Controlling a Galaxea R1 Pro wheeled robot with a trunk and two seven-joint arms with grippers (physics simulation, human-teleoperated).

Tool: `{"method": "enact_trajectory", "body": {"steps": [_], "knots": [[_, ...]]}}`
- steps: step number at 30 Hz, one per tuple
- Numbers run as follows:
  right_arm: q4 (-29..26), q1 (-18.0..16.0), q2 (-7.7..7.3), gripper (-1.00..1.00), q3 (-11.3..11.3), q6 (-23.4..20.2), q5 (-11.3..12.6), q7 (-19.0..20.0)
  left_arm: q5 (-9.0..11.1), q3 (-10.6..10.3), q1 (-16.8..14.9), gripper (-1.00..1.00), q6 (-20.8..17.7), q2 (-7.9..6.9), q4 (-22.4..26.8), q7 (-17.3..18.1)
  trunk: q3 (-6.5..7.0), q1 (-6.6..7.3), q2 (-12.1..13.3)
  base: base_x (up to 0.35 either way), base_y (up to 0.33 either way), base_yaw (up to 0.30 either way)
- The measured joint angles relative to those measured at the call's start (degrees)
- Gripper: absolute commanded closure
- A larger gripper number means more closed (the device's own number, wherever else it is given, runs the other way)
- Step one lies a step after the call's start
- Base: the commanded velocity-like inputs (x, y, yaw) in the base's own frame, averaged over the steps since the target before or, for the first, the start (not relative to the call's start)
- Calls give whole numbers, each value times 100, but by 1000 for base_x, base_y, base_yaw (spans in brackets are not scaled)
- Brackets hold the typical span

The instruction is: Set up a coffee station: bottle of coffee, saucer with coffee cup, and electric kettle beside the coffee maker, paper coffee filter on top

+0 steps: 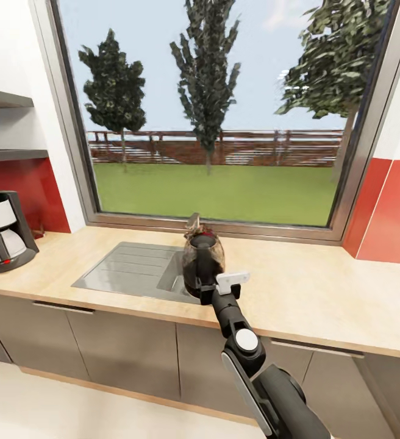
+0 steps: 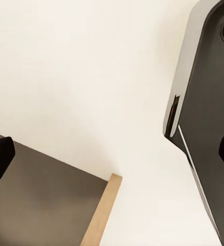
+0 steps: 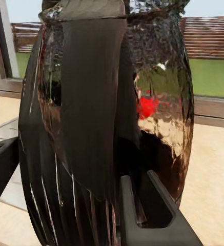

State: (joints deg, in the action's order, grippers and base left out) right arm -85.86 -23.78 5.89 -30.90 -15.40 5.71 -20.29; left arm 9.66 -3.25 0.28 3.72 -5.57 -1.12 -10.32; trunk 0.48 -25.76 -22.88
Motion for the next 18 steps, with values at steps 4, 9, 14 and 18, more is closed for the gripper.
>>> {"method": "enact_trajectory", "body": {"steps": [4,9,14,18], "knots": [[-1,0,8,100,-6,-1,1,-2,0,0,0,-100,0,2,0,0,0,0,0,0,0,0],[-7,0,3,100,-24,-4,0,-2,0,-1,0,-100,0,1,0,0,0,0,0,0,0,8],[-10,0,3,100,-26,-9,-3,-7,-1,-8,0,-100,7,-6,1,0,12,0,-1,0,0,221],[-10,0,2,100,-26,-10,-3,-8,-1,-8,0,-100,8,-2,1,-1,26,0,-1,0,0,253]]}}
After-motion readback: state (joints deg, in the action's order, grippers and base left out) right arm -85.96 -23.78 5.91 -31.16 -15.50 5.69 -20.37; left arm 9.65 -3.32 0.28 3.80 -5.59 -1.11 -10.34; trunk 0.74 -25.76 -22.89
